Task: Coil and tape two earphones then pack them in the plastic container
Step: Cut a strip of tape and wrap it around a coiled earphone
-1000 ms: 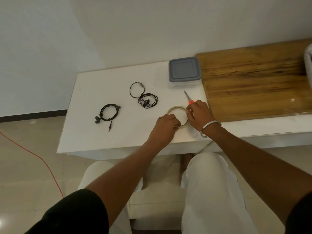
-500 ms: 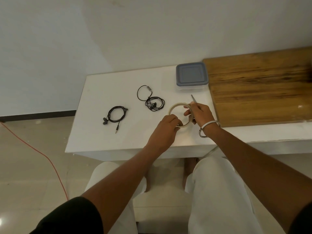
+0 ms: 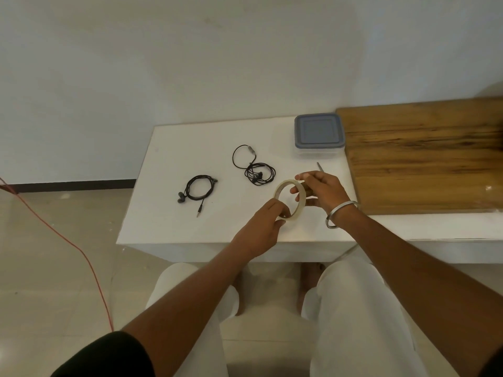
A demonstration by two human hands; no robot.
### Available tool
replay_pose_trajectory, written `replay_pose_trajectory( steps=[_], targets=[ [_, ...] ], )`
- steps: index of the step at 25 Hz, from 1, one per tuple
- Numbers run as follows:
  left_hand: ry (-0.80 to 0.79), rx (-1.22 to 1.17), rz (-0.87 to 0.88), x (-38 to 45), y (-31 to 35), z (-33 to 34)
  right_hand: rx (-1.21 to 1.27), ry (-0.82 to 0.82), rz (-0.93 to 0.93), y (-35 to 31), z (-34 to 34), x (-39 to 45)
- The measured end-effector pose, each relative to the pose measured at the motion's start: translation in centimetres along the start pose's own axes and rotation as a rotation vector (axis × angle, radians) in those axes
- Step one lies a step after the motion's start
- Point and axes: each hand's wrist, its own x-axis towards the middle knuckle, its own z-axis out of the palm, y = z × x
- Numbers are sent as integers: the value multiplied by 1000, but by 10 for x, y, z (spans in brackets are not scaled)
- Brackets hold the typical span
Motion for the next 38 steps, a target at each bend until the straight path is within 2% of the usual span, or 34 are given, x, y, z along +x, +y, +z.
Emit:
replay_pose_trajectory(
  steps=[7,11,13,17,20,25,32,38],
  targets=[
    [-40,-153,-47,-5,-10,-10,-198,-8,-37,1,12,5],
    [177,-244,-70,10,1,-8,-340,-1,-69,2,18,6],
    [231,-244,-43,18,6,-9,-396,13,-74,1,20,8],
    [69,-348,-21,26,2,-19,-430,-21,-65,-2,18,12],
    [-21,-334,-10,28,-7,-23,-459,-63,-49,-2,16,11],
    [-30,-349,-36,28,-6,-26,-627,-82,-103,-1,17,11],
    [-55,-439,-103,25,-11,-25,-521,-96,-55,3,15,13],
    [6,-391,-162,22,-2,-27,-546,-97,-87,1,15,10]
  ],
)
